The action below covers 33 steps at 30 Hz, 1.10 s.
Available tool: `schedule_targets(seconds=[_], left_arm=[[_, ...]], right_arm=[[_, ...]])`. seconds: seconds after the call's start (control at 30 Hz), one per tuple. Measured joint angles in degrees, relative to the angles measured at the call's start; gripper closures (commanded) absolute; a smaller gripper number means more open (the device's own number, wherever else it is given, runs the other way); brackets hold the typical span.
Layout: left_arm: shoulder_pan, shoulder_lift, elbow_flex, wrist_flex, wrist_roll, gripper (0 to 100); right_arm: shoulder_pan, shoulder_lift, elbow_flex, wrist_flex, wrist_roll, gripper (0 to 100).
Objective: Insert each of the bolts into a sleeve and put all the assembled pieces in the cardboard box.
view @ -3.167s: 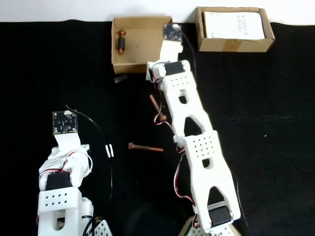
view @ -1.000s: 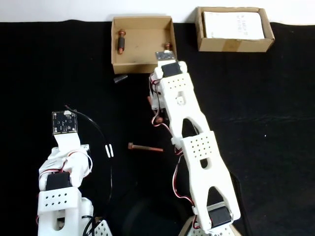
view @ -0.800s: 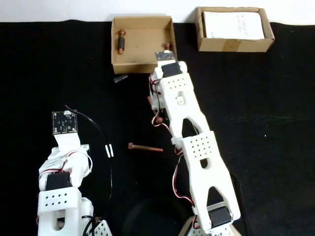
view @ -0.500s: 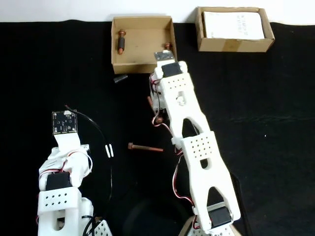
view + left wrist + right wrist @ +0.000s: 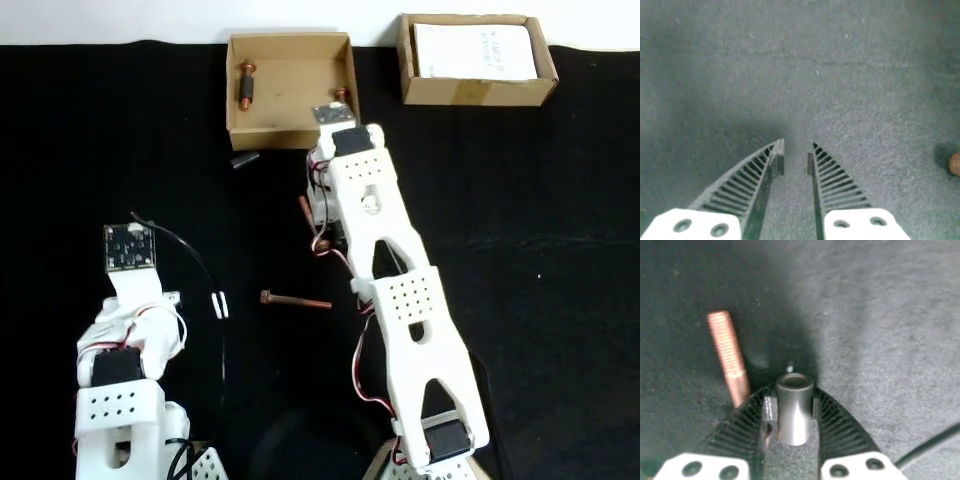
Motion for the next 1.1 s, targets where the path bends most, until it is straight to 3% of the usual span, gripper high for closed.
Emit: schedule_targets(seconds=[0.17, 0.33, 0.5, 0.63, 0.83, 1.1], left_arm=[[4.66, 7.21, -13.1, 10.02, 3.16, 85], [10.29, 25.58, -31.47, 18.81, 4.04, 85], [15.21, 49.67, -55.3, 35.69, 7.03, 85], [21.1, 59.96, -72.53, 47.47, 15.3, 85], [32.44, 62.15, -83.08, 50.46, 27.96, 80], [34.81, 74.9, -81.41, 47.03, 40.7, 78]], right_arm=[[4.4, -5.71, 0.0, 0.0, 0.0, 99.2], [8.97, -12.13, 0.0, 0.0, 0.0, 99.2], [13.63, -13.63, 0.0, 0.09, 0.0, 99.2], [16.53, -13.63, 0.0, 0.18, 0.0, 99.2], [18.99, -13.63, 0.0, 0.18, 0.0, 99.2], [19.25, -13.63, 0.0, 0.18, 0.0, 99.2]])
